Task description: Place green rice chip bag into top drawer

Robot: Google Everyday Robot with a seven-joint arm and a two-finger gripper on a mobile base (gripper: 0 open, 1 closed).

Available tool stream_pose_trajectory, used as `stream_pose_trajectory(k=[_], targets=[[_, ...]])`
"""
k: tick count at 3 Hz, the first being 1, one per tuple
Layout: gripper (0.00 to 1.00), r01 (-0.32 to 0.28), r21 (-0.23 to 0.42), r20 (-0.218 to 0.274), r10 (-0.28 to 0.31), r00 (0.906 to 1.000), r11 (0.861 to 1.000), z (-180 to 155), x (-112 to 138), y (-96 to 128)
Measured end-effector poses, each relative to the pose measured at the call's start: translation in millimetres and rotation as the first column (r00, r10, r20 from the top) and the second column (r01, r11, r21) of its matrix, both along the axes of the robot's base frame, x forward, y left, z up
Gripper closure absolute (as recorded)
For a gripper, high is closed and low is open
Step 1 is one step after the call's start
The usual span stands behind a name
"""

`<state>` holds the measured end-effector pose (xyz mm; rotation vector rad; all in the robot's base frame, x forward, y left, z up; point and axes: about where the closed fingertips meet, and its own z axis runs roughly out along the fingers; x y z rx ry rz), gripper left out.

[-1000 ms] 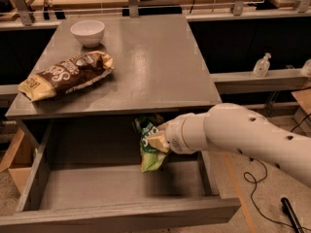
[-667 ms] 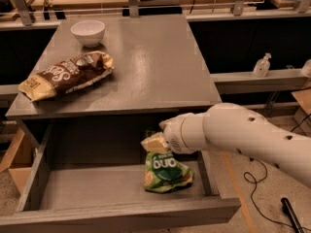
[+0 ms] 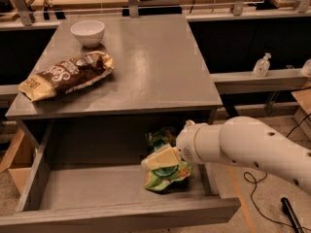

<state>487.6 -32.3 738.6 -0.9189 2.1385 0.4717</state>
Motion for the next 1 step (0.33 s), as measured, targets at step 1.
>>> stream_pose_trajectory(k=[1], targets=[[0.00, 0.059, 0.018, -0.004, -0.059, 0.9983, 0.998, -5.0, -3.7, -24.7]])
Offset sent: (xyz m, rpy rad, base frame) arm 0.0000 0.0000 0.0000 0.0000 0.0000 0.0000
